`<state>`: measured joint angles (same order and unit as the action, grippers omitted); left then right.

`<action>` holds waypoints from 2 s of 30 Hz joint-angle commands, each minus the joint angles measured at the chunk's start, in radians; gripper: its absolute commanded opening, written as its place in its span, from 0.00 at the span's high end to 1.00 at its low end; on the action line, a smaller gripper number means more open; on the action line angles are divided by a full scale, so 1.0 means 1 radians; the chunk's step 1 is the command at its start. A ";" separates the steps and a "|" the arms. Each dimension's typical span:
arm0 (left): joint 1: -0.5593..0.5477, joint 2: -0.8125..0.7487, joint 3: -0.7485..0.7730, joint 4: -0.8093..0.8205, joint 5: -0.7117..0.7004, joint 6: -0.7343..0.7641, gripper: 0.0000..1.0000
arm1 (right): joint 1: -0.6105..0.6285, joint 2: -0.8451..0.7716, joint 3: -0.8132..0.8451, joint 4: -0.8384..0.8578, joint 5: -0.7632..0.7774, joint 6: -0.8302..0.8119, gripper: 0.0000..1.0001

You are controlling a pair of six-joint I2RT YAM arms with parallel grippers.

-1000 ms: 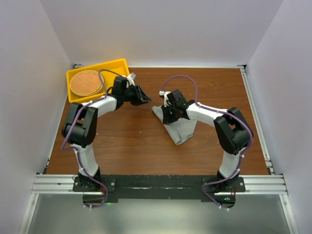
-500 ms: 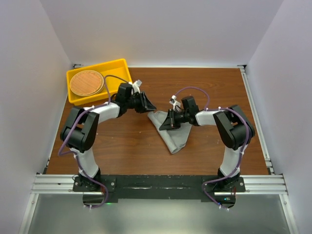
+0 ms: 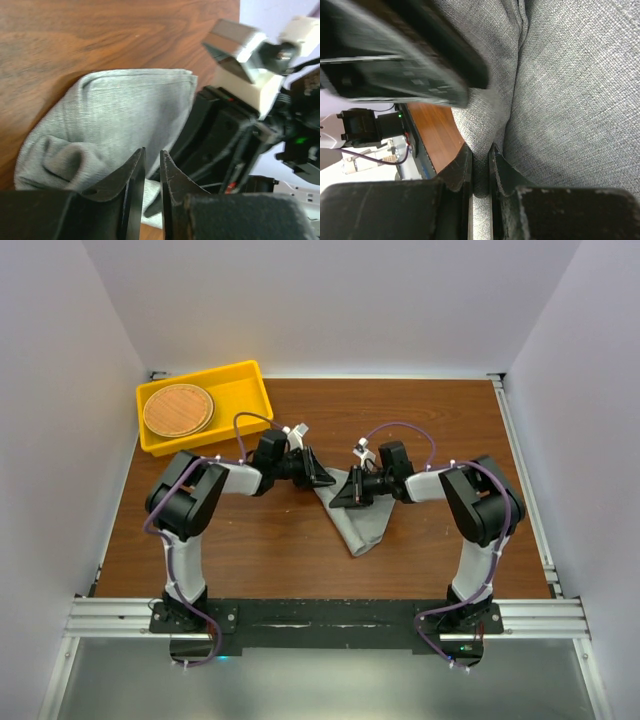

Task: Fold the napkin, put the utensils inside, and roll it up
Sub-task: Roll the napkin with the utensil

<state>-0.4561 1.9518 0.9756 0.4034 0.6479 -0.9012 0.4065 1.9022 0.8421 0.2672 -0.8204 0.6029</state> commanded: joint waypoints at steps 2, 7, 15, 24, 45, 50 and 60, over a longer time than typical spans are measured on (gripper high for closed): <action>-0.001 0.068 -0.025 0.190 0.035 -0.030 0.78 | -0.003 0.052 -0.083 -0.213 0.300 -0.084 1.00; -0.003 0.142 -0.022 0.278 0.033 -0.050 0.78 | -0.003 0.017 -0.075 -0.304 0.407 -0.106 1.00; -0.004 0.197 -0.009 0.192 -0.028 0.011 0.90 | 0.031 -0.083 0.084 -0.606 0.503 -0.218 0.61; -0.006 0.199 -0.011 0.138 -0.047 0.018 0.95 | 0.211 -0.209 0.321 -0.905 0.726 -0.319 0.31; -0.003 0.073 0.113 -0.228 -0.103 0.018 0.87 | 0.463 -0.089 0.343 -0.818 1.239 -0.172 0.74; 0.037 -0.053 0.140 -0.278 -0.123 0.074 0.64 | 0.393 -0.258 0.099 -0.541 0.925 -0.245 0.94; 0.050 -0.179 0.068 -0.149 -0.004 0.043 0.58 | 0.071 -0.290 -0.156 -0.177 0.154 -0.167 1.00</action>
<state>-0.3744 1.8072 1.0855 0.1436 0.5556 -0.8265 0.5369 1.5661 0.7509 -0.1204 -0.3183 0.3832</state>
